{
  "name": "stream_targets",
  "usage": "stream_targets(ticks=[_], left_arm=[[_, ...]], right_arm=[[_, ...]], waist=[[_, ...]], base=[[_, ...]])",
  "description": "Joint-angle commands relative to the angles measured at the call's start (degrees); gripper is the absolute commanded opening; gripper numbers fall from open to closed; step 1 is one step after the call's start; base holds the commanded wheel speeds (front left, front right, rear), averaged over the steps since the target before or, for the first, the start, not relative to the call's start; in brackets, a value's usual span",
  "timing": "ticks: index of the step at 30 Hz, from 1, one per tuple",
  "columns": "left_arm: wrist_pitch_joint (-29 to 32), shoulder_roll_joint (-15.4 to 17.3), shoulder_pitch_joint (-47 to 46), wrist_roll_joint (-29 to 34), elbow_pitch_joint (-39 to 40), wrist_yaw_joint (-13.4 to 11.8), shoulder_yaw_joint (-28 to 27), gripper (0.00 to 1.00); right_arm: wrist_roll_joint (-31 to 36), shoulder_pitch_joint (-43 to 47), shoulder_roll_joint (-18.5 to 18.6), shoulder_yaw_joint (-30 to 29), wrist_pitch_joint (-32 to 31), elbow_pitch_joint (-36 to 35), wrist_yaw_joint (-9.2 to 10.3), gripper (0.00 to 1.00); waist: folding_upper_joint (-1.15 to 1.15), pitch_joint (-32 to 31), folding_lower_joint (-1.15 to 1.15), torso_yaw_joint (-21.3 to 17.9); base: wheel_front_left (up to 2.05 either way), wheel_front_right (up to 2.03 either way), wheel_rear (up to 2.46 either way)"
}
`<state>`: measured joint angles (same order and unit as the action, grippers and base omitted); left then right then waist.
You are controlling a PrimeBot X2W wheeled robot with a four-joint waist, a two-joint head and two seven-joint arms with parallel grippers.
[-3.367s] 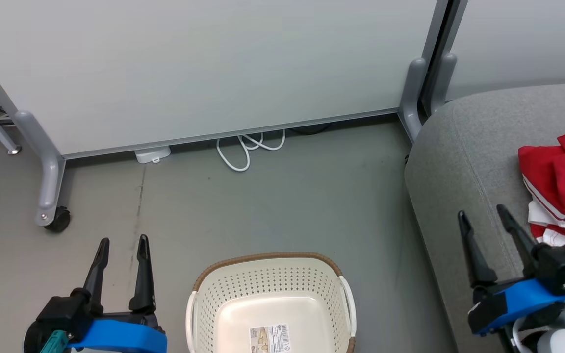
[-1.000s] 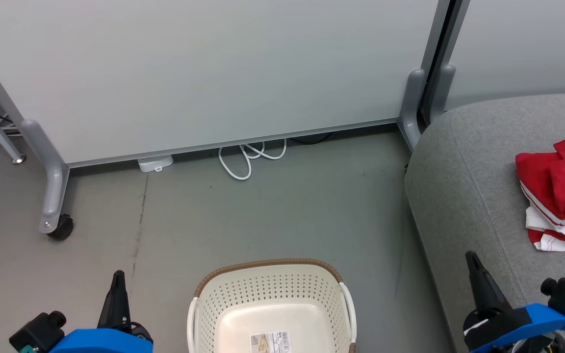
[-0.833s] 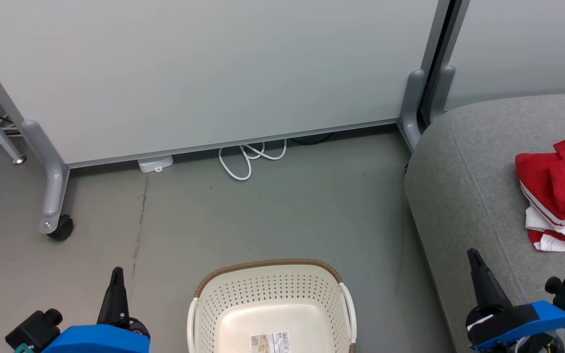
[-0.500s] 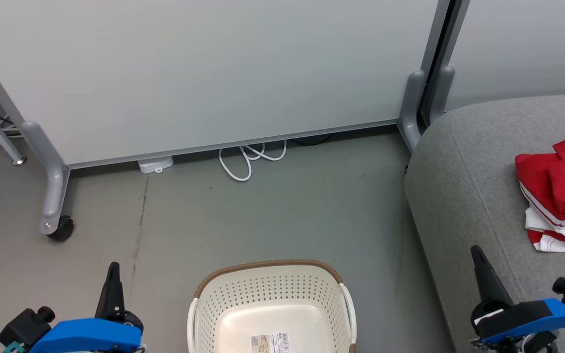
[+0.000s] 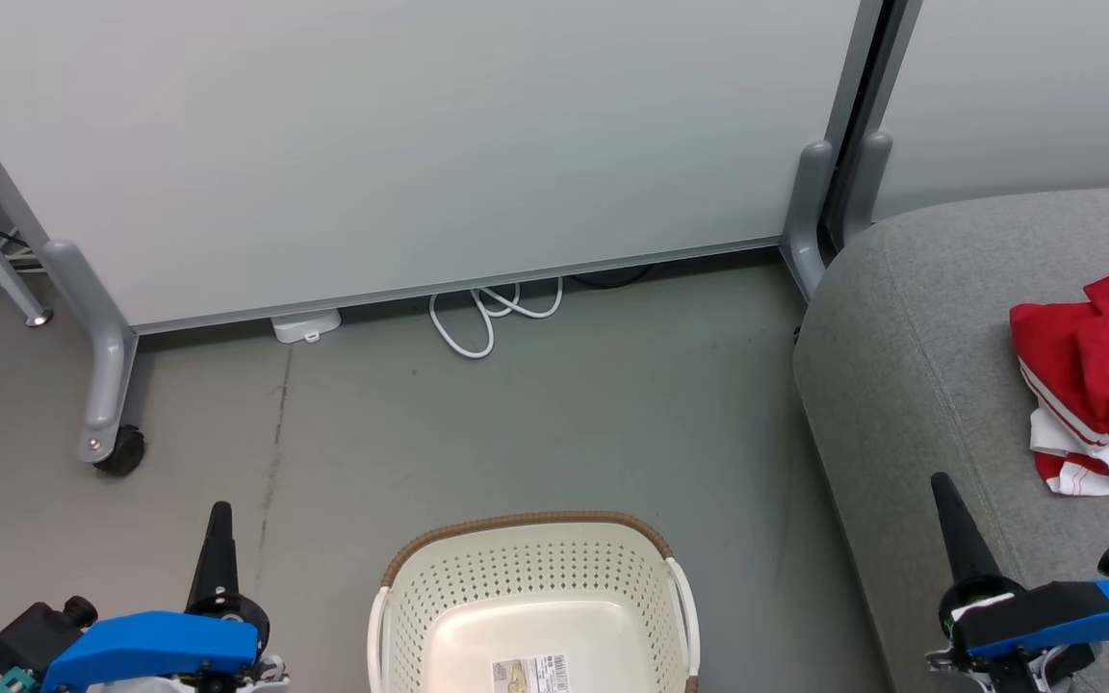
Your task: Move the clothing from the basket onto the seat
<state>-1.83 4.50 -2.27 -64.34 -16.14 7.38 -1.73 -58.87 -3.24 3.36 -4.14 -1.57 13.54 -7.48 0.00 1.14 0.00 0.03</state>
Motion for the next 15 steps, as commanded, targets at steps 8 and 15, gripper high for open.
stream_targets(ticks=[8, 15], left_arm=[[1.48, -0.15, -1.8, -4.89, 1.0, 0.11, -1.11, 0.0], [2.52, -0.33, -2.21, -8.38, 1.2, 0.12, -1.72, 0.0]], right_arm=[[-5.87, -1.69, -0.1, -0.57, -1.01, -0.32, -0.02, 0.0], [-10.05, -1.91, -0.17, -0.86, -1.63, -0.2, -0.02, 0.0]], waist=[[0.0, -0.12, 0.0, 0.0], [0.0, -0.22, 0.0, -0.01]], base=[[0.0, 0.0, 0.0], [0.0, 0.0, 0.0]])
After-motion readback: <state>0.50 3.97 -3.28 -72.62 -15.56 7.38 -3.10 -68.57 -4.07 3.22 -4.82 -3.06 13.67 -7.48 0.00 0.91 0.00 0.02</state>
